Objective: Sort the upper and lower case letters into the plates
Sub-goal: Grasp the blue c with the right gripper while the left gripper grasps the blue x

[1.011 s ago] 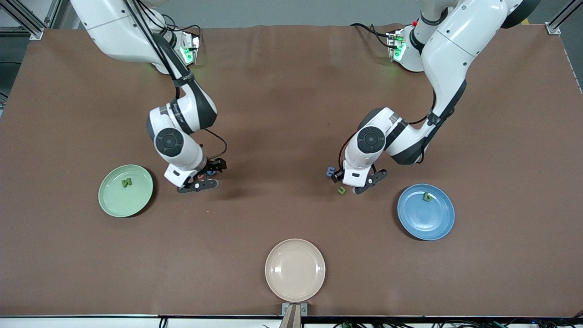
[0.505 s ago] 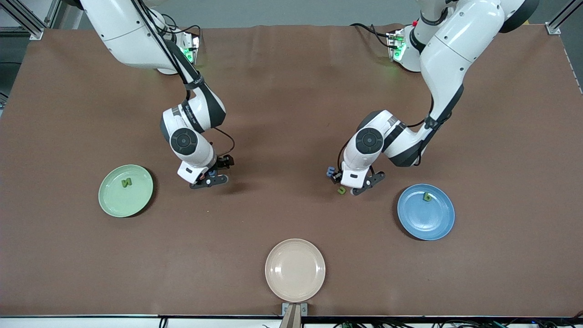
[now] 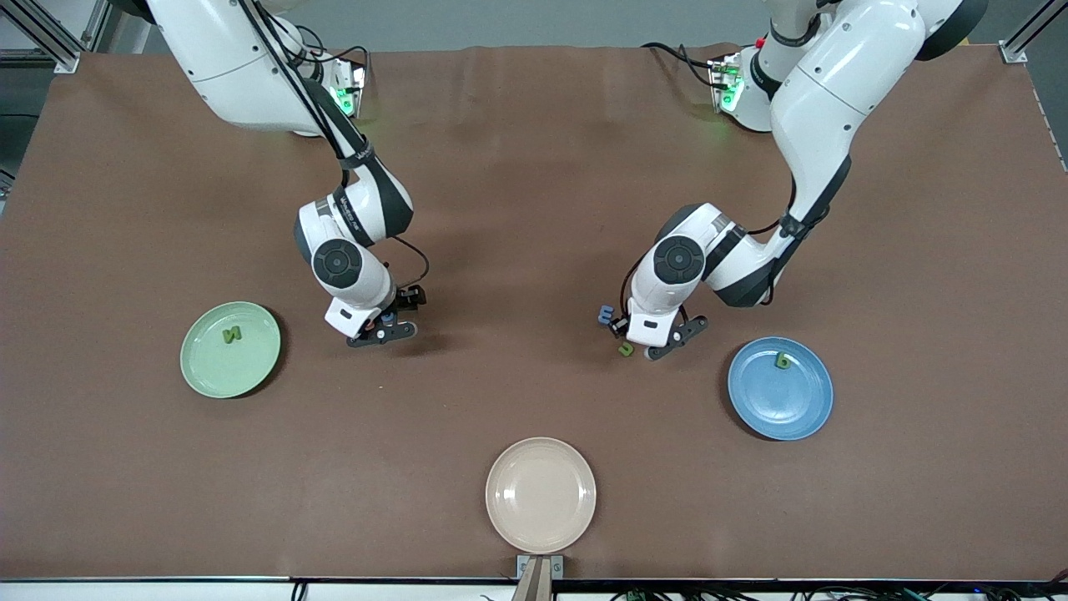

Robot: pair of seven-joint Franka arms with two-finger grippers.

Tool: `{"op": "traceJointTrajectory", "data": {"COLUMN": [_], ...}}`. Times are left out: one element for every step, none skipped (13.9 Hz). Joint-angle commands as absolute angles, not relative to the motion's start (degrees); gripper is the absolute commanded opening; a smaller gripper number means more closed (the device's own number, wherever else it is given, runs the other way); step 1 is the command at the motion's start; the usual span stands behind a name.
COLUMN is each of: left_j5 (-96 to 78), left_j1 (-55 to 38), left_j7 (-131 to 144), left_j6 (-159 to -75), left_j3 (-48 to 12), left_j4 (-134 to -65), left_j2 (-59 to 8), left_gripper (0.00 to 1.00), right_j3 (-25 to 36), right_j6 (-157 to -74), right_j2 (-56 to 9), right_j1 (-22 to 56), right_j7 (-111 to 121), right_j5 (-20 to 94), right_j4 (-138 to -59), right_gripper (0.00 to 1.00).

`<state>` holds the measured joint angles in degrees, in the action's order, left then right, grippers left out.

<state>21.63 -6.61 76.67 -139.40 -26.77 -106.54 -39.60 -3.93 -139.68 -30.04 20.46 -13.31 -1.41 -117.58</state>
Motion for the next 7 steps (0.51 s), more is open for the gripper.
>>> {"op": "traceJointTrajectory", "data": {"left_j5": [23.64, 23.82, 23.82, 23.73, 23.73, 23.82, 23.82], "left_j1": [-6.5, -6.42, -6.59, -6.77, -6.68, -6.68, -6.77], "left_j7": [77.61, 77.61, 77.61, 77.69, 77.87, 78.31, 78.31], "left_j6": [-139.75, -139.83, -139.83, -139.83, -139.83, -139.83, -139.83], "left_j3": [-26.72, -26.72, -26.72, -26.72, -26.72, -26.72, -26.72], "left_j4": [-105.64, -105.64, -105.56, -105.64, -105.64, -105.64, -105.64], "left_j2": [-40.43, -40.43, -40.52, -40.52, -40.43, -40.43, -40.43], "left_gripper": [0.61, 0.59, 0.56, 0.52, 0.45, 0.4, 0.3], "right_j3": [-3.96, -3.96, -3.96, -3.96, -3.96, -3.96, -3.96], "right_j6": [-140.27, -140.27, -140.27, -140.27, -140.27, -140.36, -140.36], "right_j2": [-29.79, -29.79, -29.79, -29.79, -29.79, -29.79, -29.79], "right_j1": [20.48, 20.39, 20.39, 20.39, 20.39, 20.39, 20.39], "right_j7": [-13.97, -13.89, -13.89, -13.89, -13.89, -13.89, -13.89], "right_j5": [-1.05, -1.05, -1.05, -1.05, -1.05, -1.05, -1.05], "right_j4": [-118.39, -118.39, -118.39, -118.3, -118.3, -118.3, -118.3], "right_gripper": [0.57, 0.49, 0.41, 0.36, 0.3, 0.26, 0.23]}}
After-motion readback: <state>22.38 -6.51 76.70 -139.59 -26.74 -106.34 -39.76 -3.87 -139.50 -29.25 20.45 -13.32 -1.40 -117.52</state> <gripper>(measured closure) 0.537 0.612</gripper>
